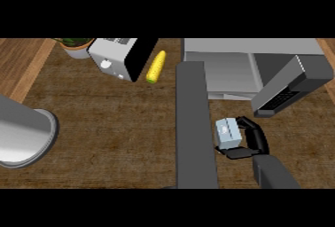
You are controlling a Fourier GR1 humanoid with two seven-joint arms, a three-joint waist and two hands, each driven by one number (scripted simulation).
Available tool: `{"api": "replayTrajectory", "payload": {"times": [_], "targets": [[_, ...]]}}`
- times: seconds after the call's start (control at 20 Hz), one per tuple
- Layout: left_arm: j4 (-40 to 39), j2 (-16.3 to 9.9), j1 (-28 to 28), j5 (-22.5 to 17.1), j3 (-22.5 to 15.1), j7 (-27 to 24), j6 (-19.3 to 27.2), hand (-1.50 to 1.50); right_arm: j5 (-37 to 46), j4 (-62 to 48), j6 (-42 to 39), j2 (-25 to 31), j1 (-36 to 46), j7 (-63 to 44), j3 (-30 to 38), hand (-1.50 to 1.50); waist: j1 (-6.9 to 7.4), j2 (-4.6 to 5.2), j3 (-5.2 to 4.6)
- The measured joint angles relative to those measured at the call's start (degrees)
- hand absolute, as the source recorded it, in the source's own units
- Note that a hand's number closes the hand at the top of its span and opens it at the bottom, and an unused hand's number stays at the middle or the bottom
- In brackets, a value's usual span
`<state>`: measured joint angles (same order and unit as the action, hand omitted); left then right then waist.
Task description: Pick up the milk, place it into the microwave and close the microwave
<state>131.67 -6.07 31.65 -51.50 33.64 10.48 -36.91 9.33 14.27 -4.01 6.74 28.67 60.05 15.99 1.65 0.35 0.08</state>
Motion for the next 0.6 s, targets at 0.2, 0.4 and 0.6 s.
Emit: {"api": "replayTrajectory", "payload": {"times": [0.2, 0.4, 0.6], "targets": [[0.1, 0.4, -0.2, -0.2, 0.5, 0.8, 0.1, -1.50, -0.1, 0.4, 2.4, -0.2, 1.7, -0.1, 0.6, 1.50, -0.13, -0.02, 0.02], [0.0, 0.6, -0.4, -0.2, 0.6, 1.9, 0.3, -1.50, -0.4, 0.9, 4.9, -0.2, 5.0, -1.4, 1.3, 1.50, -0.19, -0.02, 0.02], [-0.9, 0.5, -1.5, 0.0, 1.5, 2.2, -0.5, -1.50, -0.4, 0.4, 5.7, 1.7, 8.8, -2.9, 1.8, 1.50, -0.15, 0.02, 0.01]]}}
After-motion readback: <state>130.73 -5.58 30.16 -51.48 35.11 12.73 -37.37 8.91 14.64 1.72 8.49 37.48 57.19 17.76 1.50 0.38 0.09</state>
